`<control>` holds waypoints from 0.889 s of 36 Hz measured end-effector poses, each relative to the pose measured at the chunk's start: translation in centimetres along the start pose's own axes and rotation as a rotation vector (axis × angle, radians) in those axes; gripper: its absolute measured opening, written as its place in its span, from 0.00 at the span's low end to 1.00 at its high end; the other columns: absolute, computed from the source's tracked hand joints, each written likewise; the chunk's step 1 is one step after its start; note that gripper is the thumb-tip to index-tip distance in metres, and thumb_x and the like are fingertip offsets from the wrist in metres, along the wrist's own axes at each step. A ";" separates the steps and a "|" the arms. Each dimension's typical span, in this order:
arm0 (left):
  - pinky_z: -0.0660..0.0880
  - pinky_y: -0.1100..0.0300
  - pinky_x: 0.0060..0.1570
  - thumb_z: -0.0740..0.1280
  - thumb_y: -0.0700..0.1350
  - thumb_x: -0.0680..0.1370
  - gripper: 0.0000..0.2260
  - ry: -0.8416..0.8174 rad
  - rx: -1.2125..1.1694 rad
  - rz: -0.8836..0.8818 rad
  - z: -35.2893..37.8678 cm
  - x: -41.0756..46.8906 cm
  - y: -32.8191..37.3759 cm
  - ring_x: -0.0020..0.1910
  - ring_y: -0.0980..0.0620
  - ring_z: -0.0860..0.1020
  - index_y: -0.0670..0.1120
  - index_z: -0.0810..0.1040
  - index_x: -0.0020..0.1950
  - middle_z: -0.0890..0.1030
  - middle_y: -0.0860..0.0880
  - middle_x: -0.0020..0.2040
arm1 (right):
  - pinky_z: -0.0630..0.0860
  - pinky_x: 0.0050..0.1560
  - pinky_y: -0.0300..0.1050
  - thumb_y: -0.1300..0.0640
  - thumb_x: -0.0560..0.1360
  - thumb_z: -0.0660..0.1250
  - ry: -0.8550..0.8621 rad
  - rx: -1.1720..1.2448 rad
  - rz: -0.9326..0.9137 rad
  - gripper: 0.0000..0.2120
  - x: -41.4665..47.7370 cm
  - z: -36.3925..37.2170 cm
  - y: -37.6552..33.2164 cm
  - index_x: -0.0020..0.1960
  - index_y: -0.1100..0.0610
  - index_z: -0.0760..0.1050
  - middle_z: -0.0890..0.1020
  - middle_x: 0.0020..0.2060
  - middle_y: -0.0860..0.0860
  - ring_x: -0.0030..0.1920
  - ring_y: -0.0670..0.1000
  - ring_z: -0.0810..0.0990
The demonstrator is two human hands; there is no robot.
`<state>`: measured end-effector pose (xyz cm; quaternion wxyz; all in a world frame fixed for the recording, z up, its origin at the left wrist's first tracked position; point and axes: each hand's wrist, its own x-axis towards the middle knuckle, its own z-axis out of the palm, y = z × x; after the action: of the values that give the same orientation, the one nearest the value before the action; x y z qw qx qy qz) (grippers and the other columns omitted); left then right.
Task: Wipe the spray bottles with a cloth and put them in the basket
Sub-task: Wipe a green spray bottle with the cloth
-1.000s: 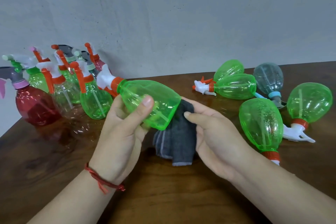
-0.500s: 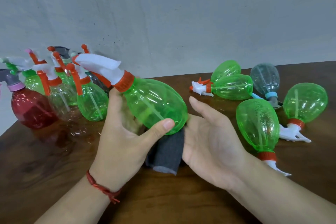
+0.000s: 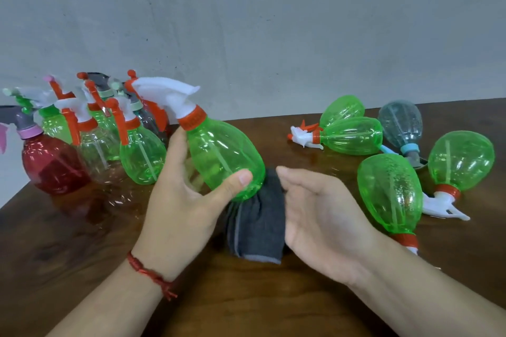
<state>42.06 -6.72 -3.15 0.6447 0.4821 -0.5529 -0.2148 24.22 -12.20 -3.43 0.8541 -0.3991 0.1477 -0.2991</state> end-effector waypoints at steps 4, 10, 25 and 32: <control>0.82 0.50 0.64 0.81 0.45 0.74 0.32 0.032 0.124 -0.059 -1.2 0.4 -0.9 0.62 0.53 0.85 0.51 0.73 0.76 0.85 0.52 0.64 | 0.72 0.73 0.67 0.68 0.82 0.61 0.301 -0.273 -0.224 0.17 0.2 -0.2 -0.3 0.66 0.59 0.81 0.86 0.60 0.61 0.62 0.60 0.84; 0.72 0.70 0.65 0.83 0.58 0.68 0.40 -0.087 0.364 -0.048 -0.2 -0.7 -1.4 0.63 0.62 0.80 0.70 0.70 0.77 0.80 0.57 0.63 | 0.78 0.65 0.52 0.72 0.83 0.62 0.387 -0.594 -0.589 0.19 0.3 0.1 -0.6 0.59 0.49 0.78 0.87 0.56 0.45 0.59 0.45 0.85; 0.66 0.80 0.58 0.81 0.53 0.66 0.36 -0.118 0.516 0.043 1.4 -1.6 -1.0 0.62 0.65 0.75 0.72 0.71 0.70 0.75 0.67 0.54 | 0.75 0.68 0.38 0.74 0.75 0.69 0.275 -1.417 -0.949 0.23 0.5 -1.1 0.5 0.63 0.54 0.86 0.84 0.64 0.43 0.67 0.44 0.79; 0.72 0.66 0.67 0.83 0.57 0.69 0.37 -0.163 0.332 -0.028 0.9 -1.7 -0.9 0.65 0.57 0.80 0.69 0.73 0.75 0.79 0.60 0.60 | 0.83 0.47 0.43 0.69 0.80 0.68 0.447 -0.662 -0.514 0.17 0.9 -1.3 -0.5 0.56 0.50 0.86 0.89 0.50 0.47 0.50 0.47 0.87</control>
<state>40.95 -6.14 -4.86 0.5063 0.5708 -0.6243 -0.1677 24.11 -13.81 -3.83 0.5267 -0.5991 0.3119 -0.5160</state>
